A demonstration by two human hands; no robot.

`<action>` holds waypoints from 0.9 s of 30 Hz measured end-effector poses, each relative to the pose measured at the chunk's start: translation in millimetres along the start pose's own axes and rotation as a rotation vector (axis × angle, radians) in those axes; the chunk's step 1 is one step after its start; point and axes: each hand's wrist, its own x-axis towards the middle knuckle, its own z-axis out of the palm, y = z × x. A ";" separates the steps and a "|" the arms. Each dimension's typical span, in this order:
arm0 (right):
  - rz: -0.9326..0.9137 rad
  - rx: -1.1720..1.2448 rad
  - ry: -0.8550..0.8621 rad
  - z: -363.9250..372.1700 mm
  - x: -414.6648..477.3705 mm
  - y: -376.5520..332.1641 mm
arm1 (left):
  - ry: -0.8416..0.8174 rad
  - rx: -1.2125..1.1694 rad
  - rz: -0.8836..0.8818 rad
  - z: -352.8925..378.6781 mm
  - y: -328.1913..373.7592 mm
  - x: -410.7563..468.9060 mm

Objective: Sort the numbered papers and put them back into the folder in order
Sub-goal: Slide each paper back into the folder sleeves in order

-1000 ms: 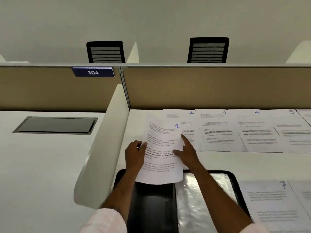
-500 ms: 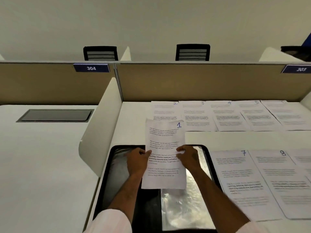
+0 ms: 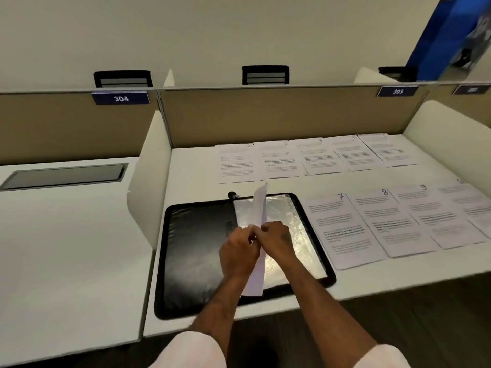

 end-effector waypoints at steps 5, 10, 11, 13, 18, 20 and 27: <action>0.030 -0.028 0.037 -21.1 -21.2 17.3 | -0.087 -0.204 0.057 -3.2 7.5 -23.4; -0.035 -0.051 0.002 -41.2 -37.0 25.1 | -0.279 -0.557 -0.574 0.5 6.8 -28.8; -0.049 -0.042 -0.017 -43.1 -40.1 26.7 | -0.351 -0.653 -0.695 2.5 7.2 -30.2; -0.074 -0.036 -0.058 -47.2 -47.3 32.2 | -0.464 -0.844 -0.851 5.6 11.0 -38.3; -0.118 -0.066 -0.114 -53.9 -60.9 57.6 | -0.436 -1.018 -0.973 20.0 32.3 -67.7; -0.118 -0.073 -0.125 -54.3 -65.8 68.7 | -0.384 -1.023 -1.000 28.6 42.0 -77.4; -0.117 -0.164 -0.133 -62.6 -71.9 99.3 | -0.318 -1.002 -1.025 54.9 60.3 -96.6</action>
